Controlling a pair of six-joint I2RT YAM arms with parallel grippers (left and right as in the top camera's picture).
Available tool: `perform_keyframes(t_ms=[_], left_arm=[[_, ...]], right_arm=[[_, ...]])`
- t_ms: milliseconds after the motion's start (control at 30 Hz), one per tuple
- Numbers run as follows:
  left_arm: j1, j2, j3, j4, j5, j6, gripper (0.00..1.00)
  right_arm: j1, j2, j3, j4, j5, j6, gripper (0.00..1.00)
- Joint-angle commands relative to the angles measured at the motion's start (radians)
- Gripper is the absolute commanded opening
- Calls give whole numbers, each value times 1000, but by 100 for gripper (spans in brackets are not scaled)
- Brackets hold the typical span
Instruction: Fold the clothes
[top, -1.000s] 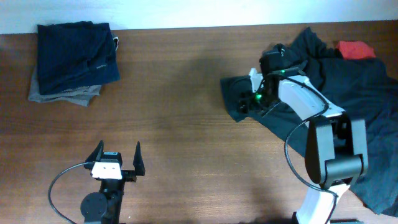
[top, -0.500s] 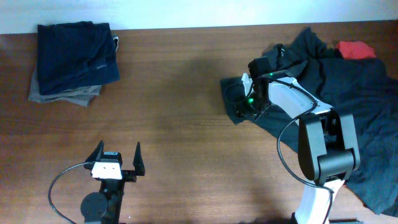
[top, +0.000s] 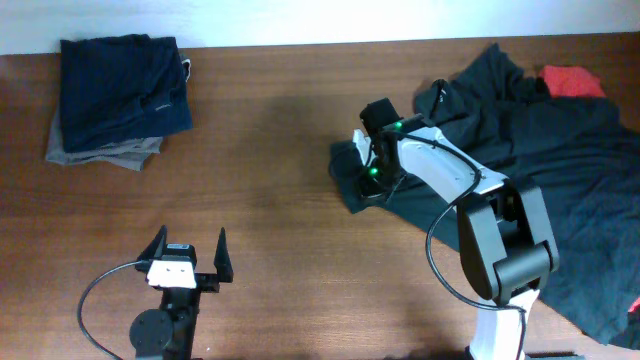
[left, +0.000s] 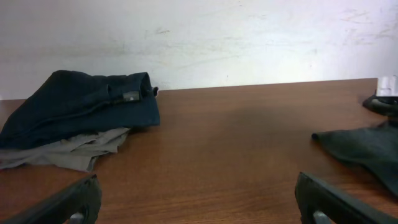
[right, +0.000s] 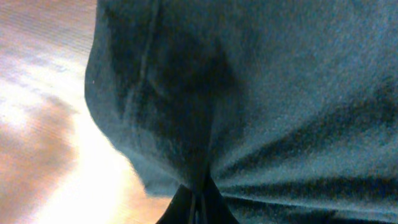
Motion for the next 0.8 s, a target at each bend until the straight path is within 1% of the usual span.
perform_keyframes(t_ms=[0,133,167,200,233,267,500,767], left_arm=[[4,-6,-3,-7,-6,-10,99],[4,-6,-3,-7,-6,-10,99],[4,-6,-3,-7,-6,-10,99],[4,-6,-3,-7,-6,-10,99],[4,-6,-3,-7,-6,-10,99],[4,-6,-3,-7,-6,-10,99],[4,-6,-3,-7,-6,-10,99],[4,-6,-3,-7,-6,-10,99]], right_arm=[[57,11,77,-21,-81,3,4],[82,11,143,-52,-64,4,4],[82,11,164,-65,-59,3,17],[80,11,188,-83,-48,4,40],[75,11,214,-102,-33,4,84],[68,11,240,-122,-16,4,99],[-36,11,376,-278,35,4,98],[-217,10,404,-420,5,-4,99]])
